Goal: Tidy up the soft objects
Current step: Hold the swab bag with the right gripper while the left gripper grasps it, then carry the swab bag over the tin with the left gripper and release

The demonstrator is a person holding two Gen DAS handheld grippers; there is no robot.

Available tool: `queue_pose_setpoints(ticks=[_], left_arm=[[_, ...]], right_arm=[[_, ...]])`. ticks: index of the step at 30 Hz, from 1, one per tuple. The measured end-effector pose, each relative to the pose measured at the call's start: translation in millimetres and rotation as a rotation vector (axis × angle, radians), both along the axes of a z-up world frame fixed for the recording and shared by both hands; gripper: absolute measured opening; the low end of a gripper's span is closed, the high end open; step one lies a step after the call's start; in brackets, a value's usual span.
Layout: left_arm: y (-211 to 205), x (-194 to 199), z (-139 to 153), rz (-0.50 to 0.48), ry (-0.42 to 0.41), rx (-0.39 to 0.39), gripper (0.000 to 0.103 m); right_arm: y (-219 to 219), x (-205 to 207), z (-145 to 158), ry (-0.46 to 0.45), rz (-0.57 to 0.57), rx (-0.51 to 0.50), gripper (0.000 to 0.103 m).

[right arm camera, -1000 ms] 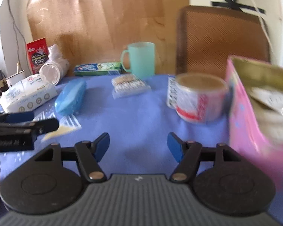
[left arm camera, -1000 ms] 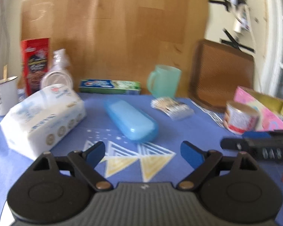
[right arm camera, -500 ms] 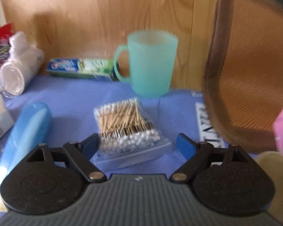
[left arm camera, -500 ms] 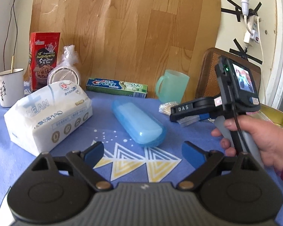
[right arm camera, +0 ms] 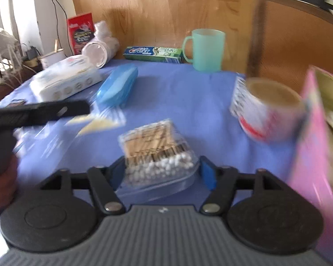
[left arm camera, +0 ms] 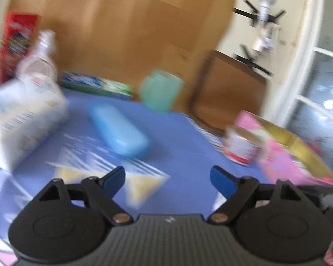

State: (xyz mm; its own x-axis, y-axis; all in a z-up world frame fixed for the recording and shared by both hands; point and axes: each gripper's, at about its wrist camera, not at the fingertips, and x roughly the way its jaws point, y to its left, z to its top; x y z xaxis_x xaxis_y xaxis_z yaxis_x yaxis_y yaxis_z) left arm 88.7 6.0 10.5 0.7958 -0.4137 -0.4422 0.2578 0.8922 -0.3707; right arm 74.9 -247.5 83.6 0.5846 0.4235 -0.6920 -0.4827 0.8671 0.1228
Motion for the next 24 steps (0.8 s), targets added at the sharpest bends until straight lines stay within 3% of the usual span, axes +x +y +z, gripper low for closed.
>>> queue_pose_setpoints(ticks=[2,5,7,10,12,15,20,22,24], left_arm=[[-14.4,-2.7,0.7,-0.083,0.025,-0.046,0.083],[-43.6,0.2,-2.4,-0.165,0.081,-0.016,0.074],[-60.8,3.9,-7.1,-0.210,0.137,0.014,0.052],[-79.0,0.5,-6.7,-0.219,0.154,0.054,0.050],[-85.3,1.3,2.8,-0.231,0.163,0.034,0.048],[-105.2,-1.7,32.7,-0.277,0.075,0.046,0.048],[-169.4,10.7,78.1,-0.389,-0.062,0.065,0.052],[-201.7,21.6,84.3,-0.427,-0.085,0.086,0.053],[-234.1,35.1,83.9,-0.424,-0.103,0.123,0.061]], right_arm=[[-15.8,-27.3,1.1,-0.025,-0.034,0.000,0.083],[-20.4,-46.1,-2.8,-0.066,-0.043,-0.023,0.086],[-15.4,-45.4,-7.3,-0.077,-0.021,-0.035,0.085],[-8.7,-44.1,-11.6,-0.079,0.009,-0.033,0.069],[-6.2,-45.4,-12.8,-0.126,-0.011,-0.049,0.058],[-20.2,-49.6,-4.9,-0.188,-0.077,-0.015,0.054],[-57.6,-65.3,30.2,-0.416,-0.225,0.001,0.055],[-78.0,-65.3,38.4,-0.456,-0.292,0.000,0.057],[-100.2,-55.4,41.6,-0.460,-0.364,-0.027,0.057]])
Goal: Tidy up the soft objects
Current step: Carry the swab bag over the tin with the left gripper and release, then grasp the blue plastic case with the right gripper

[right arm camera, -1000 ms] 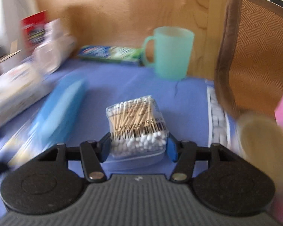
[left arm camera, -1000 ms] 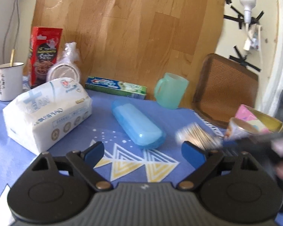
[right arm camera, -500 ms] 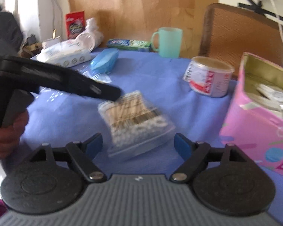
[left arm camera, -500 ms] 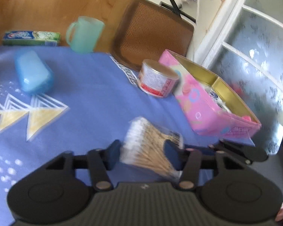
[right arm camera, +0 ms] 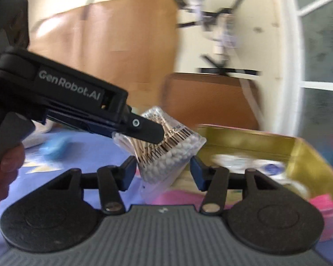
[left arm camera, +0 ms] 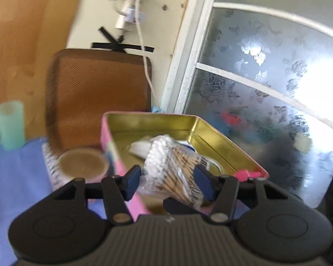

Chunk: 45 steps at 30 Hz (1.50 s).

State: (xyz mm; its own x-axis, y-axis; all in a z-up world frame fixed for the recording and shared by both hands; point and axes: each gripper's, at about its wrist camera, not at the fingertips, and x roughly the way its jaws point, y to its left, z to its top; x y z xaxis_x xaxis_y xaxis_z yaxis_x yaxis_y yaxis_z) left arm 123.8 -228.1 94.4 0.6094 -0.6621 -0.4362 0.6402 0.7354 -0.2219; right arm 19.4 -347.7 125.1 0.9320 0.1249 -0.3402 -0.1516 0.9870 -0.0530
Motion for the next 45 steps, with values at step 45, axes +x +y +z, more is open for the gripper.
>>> queue_pose_setpoints(ticks=[45], left_arm=[[326.7,-46.3,-92.5,0.848,0.092,-0.219,0.072]], right_arm=[[251.8,180.4,-62.9,0.487,0.435,0.059,0.057]])
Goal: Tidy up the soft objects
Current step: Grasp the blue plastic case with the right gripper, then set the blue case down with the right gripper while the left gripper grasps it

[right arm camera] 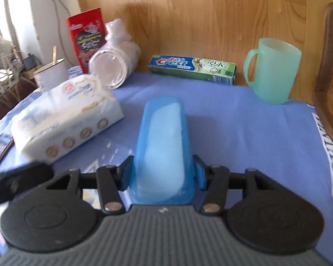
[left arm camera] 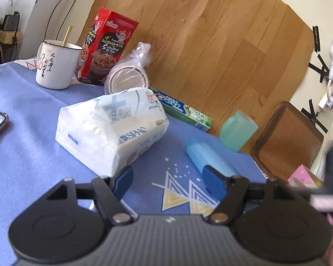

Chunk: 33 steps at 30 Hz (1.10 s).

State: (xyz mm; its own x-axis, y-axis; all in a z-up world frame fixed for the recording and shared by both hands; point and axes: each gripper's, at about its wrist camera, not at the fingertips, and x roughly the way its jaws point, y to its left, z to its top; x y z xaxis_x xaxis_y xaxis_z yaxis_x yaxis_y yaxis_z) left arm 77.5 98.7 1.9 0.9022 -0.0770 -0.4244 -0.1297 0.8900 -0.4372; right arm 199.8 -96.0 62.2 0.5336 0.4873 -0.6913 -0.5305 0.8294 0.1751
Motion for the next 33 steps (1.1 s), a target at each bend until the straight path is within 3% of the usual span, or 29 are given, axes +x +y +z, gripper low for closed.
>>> queue_pose_setpoints(ticks=[3,8,11,14,18,22,26,27,30,33], left_arm=[[-4.7,0.3,0.5,-0.033,0.008,0.018,0.077],[-27.9,-0.6,5.1,-0.187,0.015,0.046,0.080],[-59.5,-2.8,6.0,-0.325,0.019,-0.018,0.081],[-99.9,-1.4,7.1,-0.434,0.028,-0.010,0.081],[-138.5,5.2,7.3,-0.531,0.068,0.019,0.081],[-155.0,0.2,5.5,-0.549,0.097,0.049,0.080],[-157.4,-4.2,-1.2,-0.552,0.117,0.046,0.073],[-157.0,-3.8,-2.0,-0.576,0.117,0.013,0.065],[-165.0,-1.6,7.5,-0.567,0.125,0.031,0.065],[-181.5,0.5,33.2,-0.608,0.070,0.051,0.065]], right_arm=[[-23.9,-31.9,4.5,0.000,0.066,0.011,0.057],[-89.1,-105.6,15.6,-0.022,0.169,0.022,0.057],[-128.2,-141.2,18.8,-0.063,0.132,-0.021,0.061],[-163.9,-168.2,19.3,-0.125,0.017,-0.070,0.071],[-192.0,-182.4,18.7,-0.132,-0.077,-0.031,0.074],[-191.6,-181.6,11.5,-0.139,-0.070,-0.009,0.075],[-184.4,-176.3,4.0,-0.158,-0.056,-0.019,0.076],[-183.9,-176.1,3.7,-0.163,-0.053,-0.019,0.077],[-183.5,-176.1,2.8,-0.182,-0.061,-0.023,0.075],[-190.6,-182.0,9.7,-0.212,-0.098,0.000,0.074]])
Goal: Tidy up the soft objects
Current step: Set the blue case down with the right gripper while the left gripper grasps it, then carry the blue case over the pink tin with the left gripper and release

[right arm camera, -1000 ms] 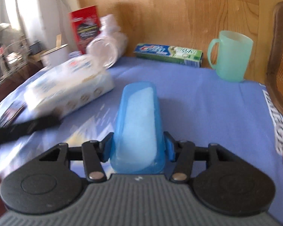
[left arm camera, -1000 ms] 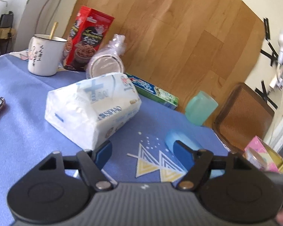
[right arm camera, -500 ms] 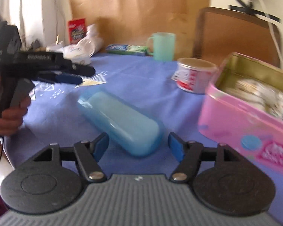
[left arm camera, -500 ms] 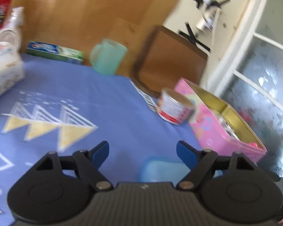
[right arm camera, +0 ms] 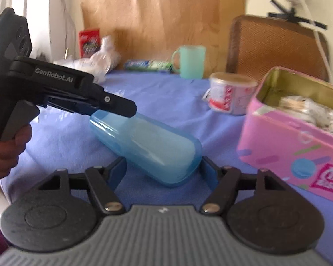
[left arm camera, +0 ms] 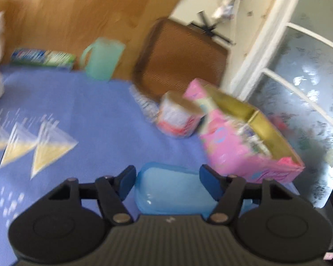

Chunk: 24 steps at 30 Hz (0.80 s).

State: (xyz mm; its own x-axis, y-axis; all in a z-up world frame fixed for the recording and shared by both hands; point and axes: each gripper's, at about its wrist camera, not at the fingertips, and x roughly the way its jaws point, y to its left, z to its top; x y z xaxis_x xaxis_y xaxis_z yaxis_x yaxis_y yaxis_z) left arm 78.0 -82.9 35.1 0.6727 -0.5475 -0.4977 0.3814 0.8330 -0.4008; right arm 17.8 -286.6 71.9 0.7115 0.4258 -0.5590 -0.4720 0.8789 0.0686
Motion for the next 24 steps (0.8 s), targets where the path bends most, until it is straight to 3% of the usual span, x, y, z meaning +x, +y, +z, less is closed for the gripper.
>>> queue_pose_setpoints(ticks=[4,8,15,18,22,24], left_arm=[[-44.9,9.7,39.8,-0.100,-0.117,0.007,0.065],[-109.5,26.4,56.4,-0.192,-0.189,0.034,0.064],[-197.1,58.6,42.6,-0.245,-0.138,0.076,0.064],[-200.1,56.7,35.1,-0.230,-0.119,0.096,0.065],[-187.9,47.5,33.3,-0.208,-0.118,0.120,0.066],[-180.5,40.3,34.5,-0.199,-0.128,0.135,0.067]], right_arm=[[-29.4,-11.7,30.3,-0.119,-0.090,0.046,0.073],[-70.7,-11.4,51.7,-0.211,-0.210,0.021,0.073],[-138.2,15.2,42.7,-0.207,-0.395,-0.092,0.075],[-155.4,28.2,33.6,-0.220,-0.587,-0.177,0.075],[-174.3,19.1,35.5,-0.221,-0.642,-0.039,0.075],[-172.6,16.6,35.3,-0.223,-0.648,-0.020,0.075]])
